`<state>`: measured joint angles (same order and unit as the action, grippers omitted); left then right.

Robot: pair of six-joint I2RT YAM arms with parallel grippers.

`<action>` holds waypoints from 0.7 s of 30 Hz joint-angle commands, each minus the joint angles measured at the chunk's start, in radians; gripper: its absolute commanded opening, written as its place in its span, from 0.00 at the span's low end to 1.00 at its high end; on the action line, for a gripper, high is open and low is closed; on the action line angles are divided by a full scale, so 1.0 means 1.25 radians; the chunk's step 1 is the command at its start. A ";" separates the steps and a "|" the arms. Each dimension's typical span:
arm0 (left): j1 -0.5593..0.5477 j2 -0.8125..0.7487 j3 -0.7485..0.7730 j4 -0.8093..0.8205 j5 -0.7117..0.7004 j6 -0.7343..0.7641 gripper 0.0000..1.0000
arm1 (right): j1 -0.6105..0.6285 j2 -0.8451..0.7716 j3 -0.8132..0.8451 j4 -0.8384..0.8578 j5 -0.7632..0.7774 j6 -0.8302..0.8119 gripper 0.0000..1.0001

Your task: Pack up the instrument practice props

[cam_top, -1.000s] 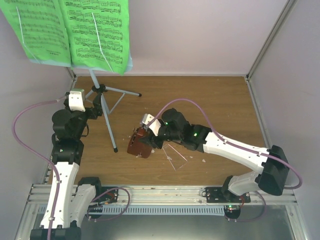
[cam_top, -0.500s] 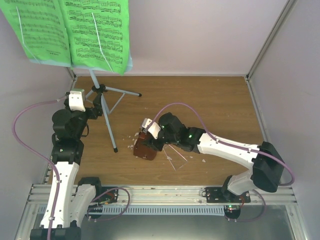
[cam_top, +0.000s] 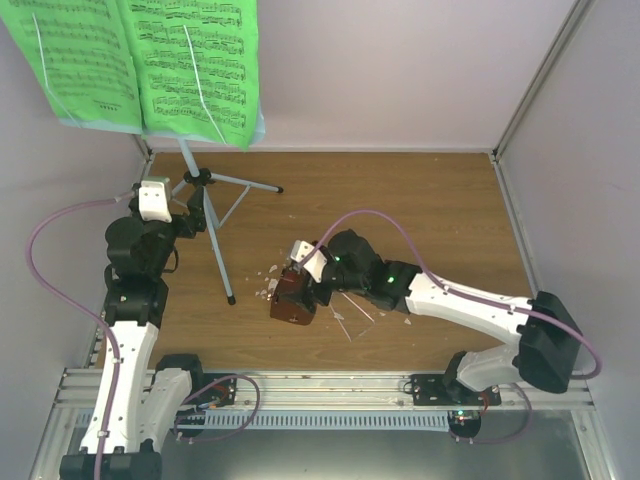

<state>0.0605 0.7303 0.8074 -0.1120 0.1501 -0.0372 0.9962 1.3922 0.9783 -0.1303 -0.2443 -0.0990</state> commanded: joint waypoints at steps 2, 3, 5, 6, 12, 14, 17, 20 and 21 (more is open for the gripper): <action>-0.007 -0.001 -0.006 0.035 -0.009 -0.005 0.88 | 0.019 -0.080 -0.108 0.074 0.065 0.040 1.00; -0.008 0.000 -0.006 0.033 -0.009 -0.006 0.88 | 0.026 -0.095 -0.131 0.095 0.088 0.057 1.00; -0.008 0.001 -0.007 0.033 -0.009 -0.006 0.89 | 0.035 -0.118 -0.192 0.135 0.109 0.102 1.00; -0.008 0.002 -0.007 0.033 -0.009 -0.007 0.89 | 0.040 -0.125 -0.219 0.155 0.116 0.126 1.00; -0.009 0.013 -0.005 0.032 -0.005 -0.009 0.90 | 0.087 -0.093 -0.327 0.258 0.192 0.231 1.00; -0.009 0.018 -0.005 0.032 -0.005 -0.010 0.90 | 0.092 -0.067 -0.335 0.280 0.220 0.244 1.00; -0.011 0.020 -0.005 0.031 -0.004 -0.010 0.90 | 0.092 -0.024 -0.344 0.332 0.234 0.246 1.00; -0.012 0.020 -0.004 0.030 -0.007 -0.009 0.91 | 0.092 0.010 -0.341 0.366 0.272 0.251 1.00; -0.012 0.020 -0.005 0.029 -0.009 -0.008 0.91 | 0.092 0.019 -0.337 0.365 0.294 0.256 1.00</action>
<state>0.0521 0.7574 0.8074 -0.1154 0.1486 -0.0425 1.1007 1.3808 0.5571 0.2249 0.0227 0.1825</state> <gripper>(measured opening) 0.905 0.995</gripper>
